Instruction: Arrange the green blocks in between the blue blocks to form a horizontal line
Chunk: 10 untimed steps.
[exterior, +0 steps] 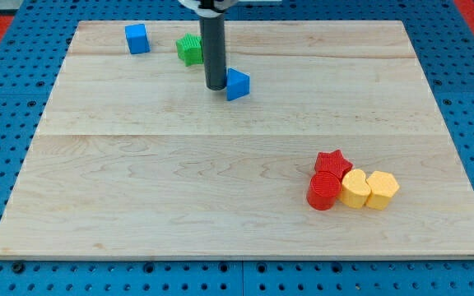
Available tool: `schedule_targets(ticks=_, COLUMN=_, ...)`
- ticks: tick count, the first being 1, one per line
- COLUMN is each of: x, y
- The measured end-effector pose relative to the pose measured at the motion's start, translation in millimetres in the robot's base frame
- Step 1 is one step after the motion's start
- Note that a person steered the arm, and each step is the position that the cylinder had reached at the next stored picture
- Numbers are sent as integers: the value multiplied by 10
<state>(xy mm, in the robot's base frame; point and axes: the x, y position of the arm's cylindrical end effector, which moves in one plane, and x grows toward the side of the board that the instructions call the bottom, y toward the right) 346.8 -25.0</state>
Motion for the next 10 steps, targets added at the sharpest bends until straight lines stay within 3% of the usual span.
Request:
schedule_targets(ticks=1, x=58, y=329)
schedule_targets(ticks=2, x=418, y=175)
schedule_targets(ticks=4, x=417, y=1002)
schedule_targets(ticks=6, x=-220, y=365)
schedule_targets(ticks=7, x=62, y=325)
schedule_targets(ticks=8, x=47, y=-120)
schedule_targets(ticks=10, x=-170, y=15)
